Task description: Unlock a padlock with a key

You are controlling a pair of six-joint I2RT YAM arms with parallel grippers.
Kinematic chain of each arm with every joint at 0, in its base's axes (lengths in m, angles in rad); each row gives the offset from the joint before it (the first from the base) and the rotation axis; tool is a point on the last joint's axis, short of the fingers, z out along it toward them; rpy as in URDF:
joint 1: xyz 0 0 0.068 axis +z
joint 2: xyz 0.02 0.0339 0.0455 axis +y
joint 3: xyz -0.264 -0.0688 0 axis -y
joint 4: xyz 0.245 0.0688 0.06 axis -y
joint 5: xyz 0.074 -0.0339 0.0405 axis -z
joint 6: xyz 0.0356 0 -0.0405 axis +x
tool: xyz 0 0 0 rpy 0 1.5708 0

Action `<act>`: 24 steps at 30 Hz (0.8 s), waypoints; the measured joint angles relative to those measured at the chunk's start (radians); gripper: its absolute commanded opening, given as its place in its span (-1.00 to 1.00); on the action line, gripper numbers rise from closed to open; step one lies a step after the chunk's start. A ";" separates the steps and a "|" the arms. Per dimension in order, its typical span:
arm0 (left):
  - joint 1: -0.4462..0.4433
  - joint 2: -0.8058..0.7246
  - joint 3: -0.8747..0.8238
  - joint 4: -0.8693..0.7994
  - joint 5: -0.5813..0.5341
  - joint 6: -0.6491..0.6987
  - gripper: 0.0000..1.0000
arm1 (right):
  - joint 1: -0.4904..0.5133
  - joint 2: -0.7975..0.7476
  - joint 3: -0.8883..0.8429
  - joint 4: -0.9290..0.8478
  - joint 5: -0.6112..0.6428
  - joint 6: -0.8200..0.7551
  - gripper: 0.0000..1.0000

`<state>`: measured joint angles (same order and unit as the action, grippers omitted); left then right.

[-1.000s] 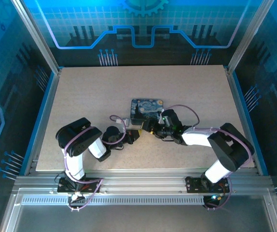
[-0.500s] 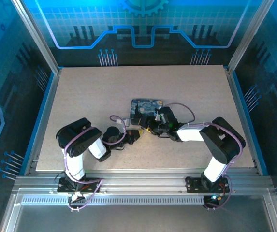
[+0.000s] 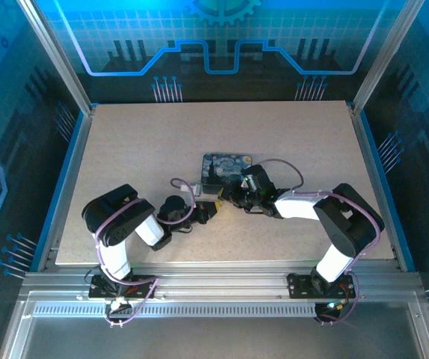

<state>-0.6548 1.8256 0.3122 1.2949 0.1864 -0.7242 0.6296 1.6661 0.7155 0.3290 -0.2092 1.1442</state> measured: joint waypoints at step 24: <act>-0.003 -0.559 0.087 -0.768 -0.161 0.140 0.27 | 0.004 -0.006 0.006 -0.015 0.015 0.019 -1.00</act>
<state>-0.6579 1.2667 0.3988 0.5266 0.0250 -0.5842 0.6338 1.6600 0.7216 0.3138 -0.1940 1.1637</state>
